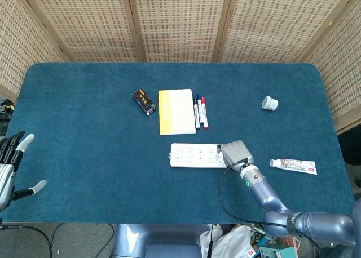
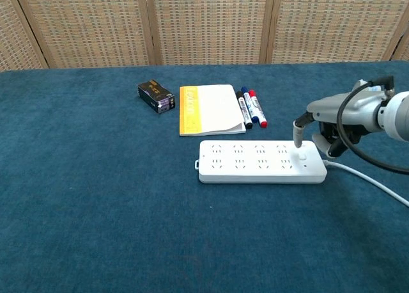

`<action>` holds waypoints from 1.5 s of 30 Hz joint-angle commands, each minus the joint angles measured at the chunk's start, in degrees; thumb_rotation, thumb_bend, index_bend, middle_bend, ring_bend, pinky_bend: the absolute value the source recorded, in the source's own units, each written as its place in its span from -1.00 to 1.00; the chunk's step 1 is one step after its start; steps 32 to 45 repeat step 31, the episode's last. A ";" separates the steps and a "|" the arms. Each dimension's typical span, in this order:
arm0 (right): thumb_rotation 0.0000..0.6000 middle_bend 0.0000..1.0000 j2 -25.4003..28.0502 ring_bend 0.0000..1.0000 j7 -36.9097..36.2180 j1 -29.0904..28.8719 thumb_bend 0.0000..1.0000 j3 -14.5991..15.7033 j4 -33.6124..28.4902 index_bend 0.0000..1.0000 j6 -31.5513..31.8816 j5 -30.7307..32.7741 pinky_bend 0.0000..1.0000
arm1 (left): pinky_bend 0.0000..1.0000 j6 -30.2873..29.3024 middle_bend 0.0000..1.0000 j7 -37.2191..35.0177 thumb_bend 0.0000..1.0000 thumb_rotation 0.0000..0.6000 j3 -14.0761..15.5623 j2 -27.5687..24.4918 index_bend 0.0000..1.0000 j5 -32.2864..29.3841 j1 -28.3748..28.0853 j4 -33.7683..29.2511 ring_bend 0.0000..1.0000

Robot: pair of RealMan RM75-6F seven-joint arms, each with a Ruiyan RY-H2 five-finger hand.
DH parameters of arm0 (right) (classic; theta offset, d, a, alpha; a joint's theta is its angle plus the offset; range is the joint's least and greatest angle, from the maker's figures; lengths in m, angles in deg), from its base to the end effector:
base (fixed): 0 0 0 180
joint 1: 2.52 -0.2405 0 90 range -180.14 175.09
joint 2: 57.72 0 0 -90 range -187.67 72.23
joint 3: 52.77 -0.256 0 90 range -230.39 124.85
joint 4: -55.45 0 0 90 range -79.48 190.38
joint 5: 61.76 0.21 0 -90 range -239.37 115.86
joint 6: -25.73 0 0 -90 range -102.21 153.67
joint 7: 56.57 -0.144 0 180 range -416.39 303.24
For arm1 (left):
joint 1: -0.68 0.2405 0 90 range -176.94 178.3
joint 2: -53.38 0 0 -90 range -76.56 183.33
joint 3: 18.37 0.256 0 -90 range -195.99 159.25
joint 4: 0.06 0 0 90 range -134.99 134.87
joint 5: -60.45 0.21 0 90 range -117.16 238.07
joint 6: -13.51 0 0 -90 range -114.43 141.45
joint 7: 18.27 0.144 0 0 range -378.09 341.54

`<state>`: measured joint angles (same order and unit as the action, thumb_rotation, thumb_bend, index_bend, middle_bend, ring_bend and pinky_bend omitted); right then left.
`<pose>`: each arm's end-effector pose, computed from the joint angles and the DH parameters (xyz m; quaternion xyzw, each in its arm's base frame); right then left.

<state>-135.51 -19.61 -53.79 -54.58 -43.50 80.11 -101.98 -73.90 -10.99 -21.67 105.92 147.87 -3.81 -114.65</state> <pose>-0.1561 -0.3307 0.0088 0.7899 -0.3753 0.2182 0.4331 -0.2396 0.1742 0.1934 -0.5877 -0.3857 -0.4248 0.5704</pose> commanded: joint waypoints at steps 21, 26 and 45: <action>1.00 -1.00 12.27 -1.00 -27.38 28.33 -1.00 7.25 0.20 -1.00 34.92 -45.01 -1.00 | -1.00 -0.32 -1.00 -0.32 -1.00 1.00 1.84 1.16 -1.00 1.49 1.21 3.19 -1.00; 1.00 -1.00 9.93 -1.00 -28.45 34.38 -1.00 7.99 6.30 -1.00 41.64 -48.67 -1.00 | -1.00 -0.64 -1.00 -0.54 -1.00 1.00 2.51 1.72 -1.00 1.92 1.82 4.13 -1.00; 1.00 -1.00 9.77 -1.00 -28.60 36.47 -1.00 7.01 7.63 -1.00 41.89 -48.90 -1.00 | -1.00 -1.04 -1.00 -0.99 -1.00 1.00 2.72 1.89 -1.00 2.55 2.09 4.73 -1.00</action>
